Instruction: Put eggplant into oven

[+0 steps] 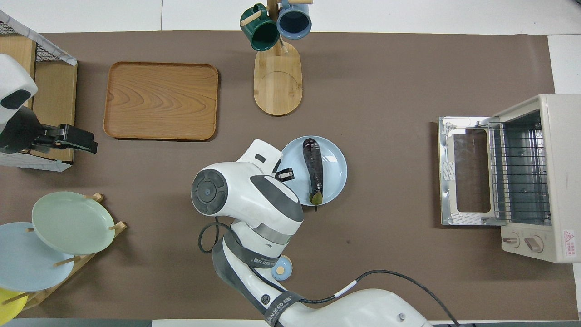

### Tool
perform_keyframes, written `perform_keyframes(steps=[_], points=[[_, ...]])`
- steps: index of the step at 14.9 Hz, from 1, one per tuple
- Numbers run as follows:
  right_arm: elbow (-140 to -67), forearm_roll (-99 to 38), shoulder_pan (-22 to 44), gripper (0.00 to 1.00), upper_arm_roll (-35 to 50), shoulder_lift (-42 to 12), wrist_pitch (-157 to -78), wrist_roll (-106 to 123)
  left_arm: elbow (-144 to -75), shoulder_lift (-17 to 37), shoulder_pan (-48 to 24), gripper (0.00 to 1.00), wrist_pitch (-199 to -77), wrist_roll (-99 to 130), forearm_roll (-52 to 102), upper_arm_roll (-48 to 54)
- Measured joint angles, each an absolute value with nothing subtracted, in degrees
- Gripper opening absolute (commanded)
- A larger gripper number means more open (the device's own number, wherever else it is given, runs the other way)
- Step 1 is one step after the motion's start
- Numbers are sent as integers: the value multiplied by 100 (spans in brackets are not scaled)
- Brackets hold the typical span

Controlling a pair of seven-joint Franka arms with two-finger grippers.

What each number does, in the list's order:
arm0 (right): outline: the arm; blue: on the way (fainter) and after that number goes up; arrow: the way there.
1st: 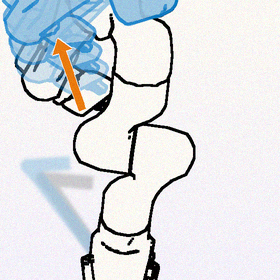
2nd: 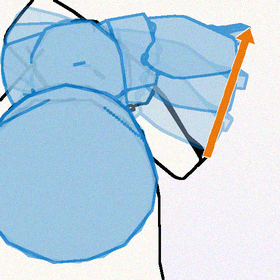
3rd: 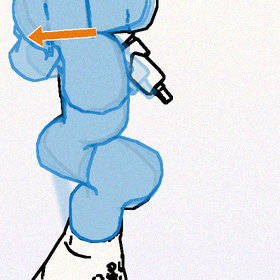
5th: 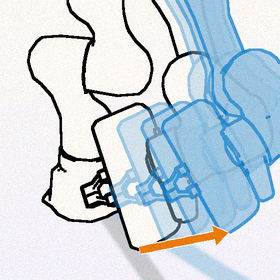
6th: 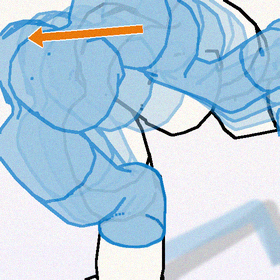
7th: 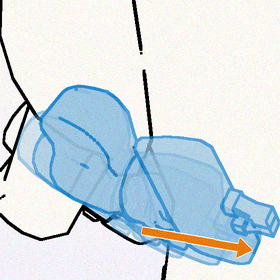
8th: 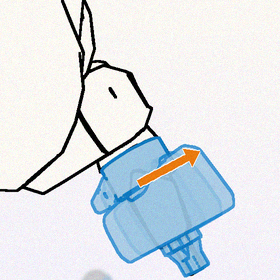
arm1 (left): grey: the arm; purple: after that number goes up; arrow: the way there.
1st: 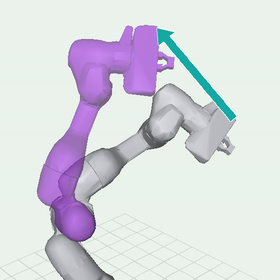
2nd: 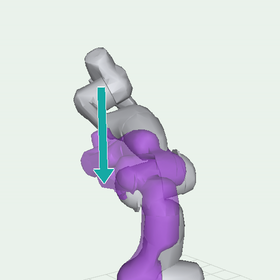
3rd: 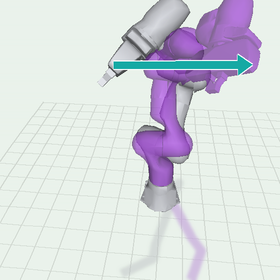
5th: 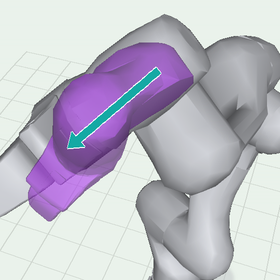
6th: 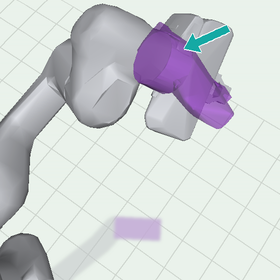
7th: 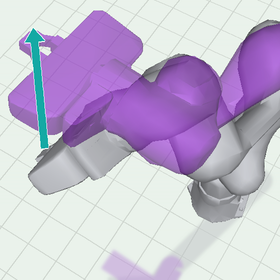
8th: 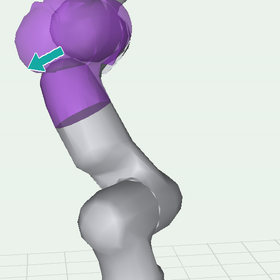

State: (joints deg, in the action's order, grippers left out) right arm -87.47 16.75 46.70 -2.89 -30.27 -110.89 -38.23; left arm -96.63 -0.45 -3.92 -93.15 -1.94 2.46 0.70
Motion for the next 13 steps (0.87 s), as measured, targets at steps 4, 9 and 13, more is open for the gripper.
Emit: perform_keyframes(steps=[4, 9, 13], points=[[-8942, 1712, 3525, 0, -361, -2365, -10659, -2767, -9407, -124, -395, 100, -9124, -203, 130, 86], [-10430, 1712, 2130, 0, -364, -1203, -10754, -1617, -9305, -137, -399, 100, -9072, -205, 118, 96], [-11267, 1712, 1666, 0, -358, -551, -10805, -1236, -9305, -136, -391, 100, -9053, -205, 115, 94]])
